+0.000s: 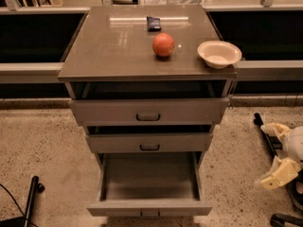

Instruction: Close bottom drawer

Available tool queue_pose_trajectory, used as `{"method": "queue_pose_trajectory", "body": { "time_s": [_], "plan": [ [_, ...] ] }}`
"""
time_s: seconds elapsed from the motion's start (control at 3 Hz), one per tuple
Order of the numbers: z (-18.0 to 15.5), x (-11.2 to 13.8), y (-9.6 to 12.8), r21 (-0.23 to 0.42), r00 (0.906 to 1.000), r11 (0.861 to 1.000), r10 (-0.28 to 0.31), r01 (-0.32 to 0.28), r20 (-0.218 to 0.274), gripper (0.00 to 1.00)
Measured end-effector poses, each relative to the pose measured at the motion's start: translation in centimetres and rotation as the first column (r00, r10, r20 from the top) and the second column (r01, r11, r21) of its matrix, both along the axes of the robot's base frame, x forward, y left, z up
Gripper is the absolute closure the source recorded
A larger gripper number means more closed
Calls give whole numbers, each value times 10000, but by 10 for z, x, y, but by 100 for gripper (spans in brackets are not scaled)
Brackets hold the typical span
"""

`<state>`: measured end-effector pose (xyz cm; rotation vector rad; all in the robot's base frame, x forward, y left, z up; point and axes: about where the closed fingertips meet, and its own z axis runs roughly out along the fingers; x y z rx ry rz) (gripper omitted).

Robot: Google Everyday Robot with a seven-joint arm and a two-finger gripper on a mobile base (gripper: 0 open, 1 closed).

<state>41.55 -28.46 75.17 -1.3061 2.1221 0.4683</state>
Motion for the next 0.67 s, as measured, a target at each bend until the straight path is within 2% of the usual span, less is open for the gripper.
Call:
{"method": "queue_pose_trajectory", "body": {
  "time_s": [0.33,0.67],
  "plan": [
    [-33,-4,-4,810,9997,9965,225,-227,35,0],
    [-34,-3,-3,778,9996,9965,292,-294,38,0]
  ]
}}
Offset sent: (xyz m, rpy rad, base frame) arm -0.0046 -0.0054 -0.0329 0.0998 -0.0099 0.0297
